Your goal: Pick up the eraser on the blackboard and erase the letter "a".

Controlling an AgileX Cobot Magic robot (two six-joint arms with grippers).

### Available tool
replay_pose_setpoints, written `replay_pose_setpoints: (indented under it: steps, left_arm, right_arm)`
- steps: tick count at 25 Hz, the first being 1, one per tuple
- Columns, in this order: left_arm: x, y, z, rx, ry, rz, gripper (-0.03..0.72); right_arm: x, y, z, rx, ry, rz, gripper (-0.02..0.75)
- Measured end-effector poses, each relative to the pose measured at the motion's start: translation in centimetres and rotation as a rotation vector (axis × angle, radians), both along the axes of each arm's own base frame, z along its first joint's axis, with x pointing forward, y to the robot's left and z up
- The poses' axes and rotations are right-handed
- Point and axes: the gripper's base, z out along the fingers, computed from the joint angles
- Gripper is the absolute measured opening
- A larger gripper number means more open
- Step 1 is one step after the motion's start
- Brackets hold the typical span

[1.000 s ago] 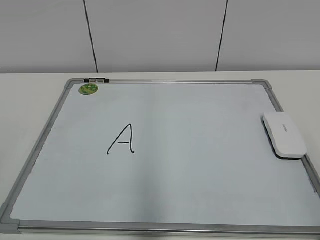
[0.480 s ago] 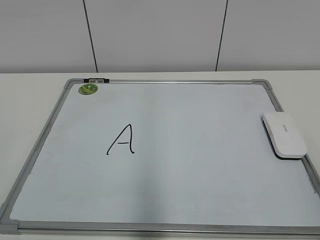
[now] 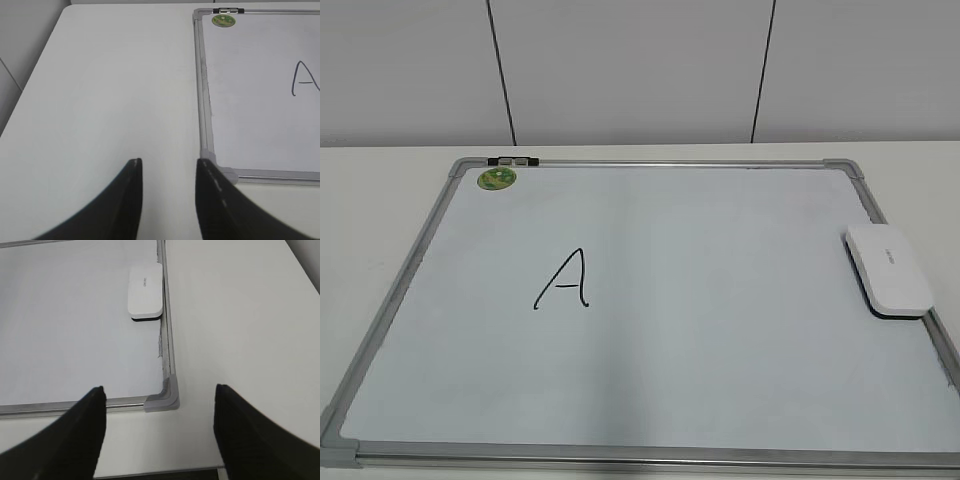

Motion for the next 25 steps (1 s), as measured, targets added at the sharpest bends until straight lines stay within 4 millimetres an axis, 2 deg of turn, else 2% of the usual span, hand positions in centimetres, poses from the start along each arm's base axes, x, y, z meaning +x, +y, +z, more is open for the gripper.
replay_pose_setpoints:
  steps: [25]
  left_arm:
    - [0.0,0.0,0.0,0.0,0.0,0.0,0.244]
  right_arm:
    - [0.0,0.0,0.0,0.0,0.0,0.0,0.501]
